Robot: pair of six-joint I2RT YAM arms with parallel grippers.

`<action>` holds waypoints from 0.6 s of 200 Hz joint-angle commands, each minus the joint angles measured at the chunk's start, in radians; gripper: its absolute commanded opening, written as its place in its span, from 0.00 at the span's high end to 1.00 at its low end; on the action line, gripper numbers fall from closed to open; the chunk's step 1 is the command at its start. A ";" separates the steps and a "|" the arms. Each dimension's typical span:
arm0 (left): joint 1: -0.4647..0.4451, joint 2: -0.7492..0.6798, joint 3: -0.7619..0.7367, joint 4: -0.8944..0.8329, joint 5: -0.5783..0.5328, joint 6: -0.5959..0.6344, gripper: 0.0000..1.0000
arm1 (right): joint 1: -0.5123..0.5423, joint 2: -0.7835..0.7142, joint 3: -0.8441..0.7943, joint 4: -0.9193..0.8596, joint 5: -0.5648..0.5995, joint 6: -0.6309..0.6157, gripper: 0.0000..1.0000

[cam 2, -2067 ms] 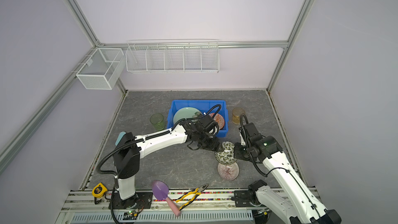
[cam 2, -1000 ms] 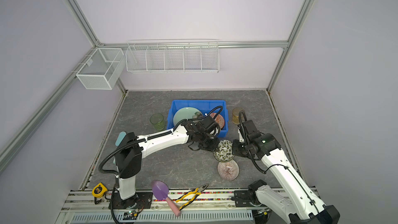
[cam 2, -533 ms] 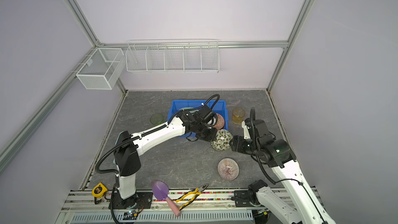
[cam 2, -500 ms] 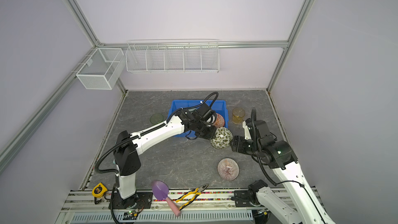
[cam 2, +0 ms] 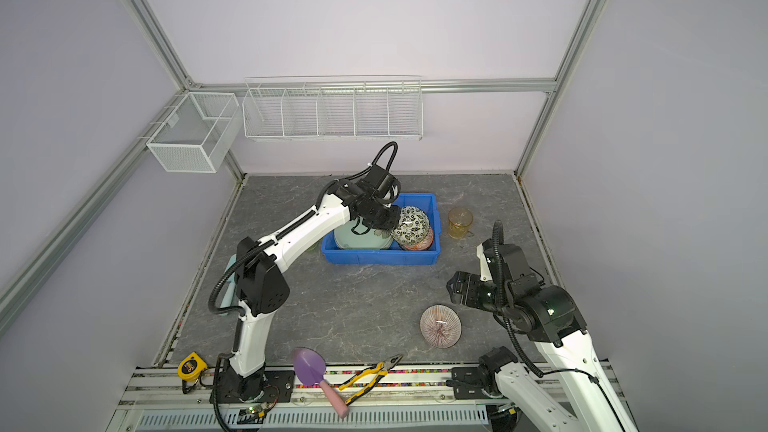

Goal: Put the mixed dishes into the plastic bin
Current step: 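Lower the pink-rimmed leaf bowl with the left gripper into the bin onto the orange bowl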

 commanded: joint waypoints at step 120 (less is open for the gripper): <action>0.003 0.214 0.215 -0.083 -0.019 0.047 1.00 | -0.005 0.023 -0.048 0.011 0.037 -0.012 0.12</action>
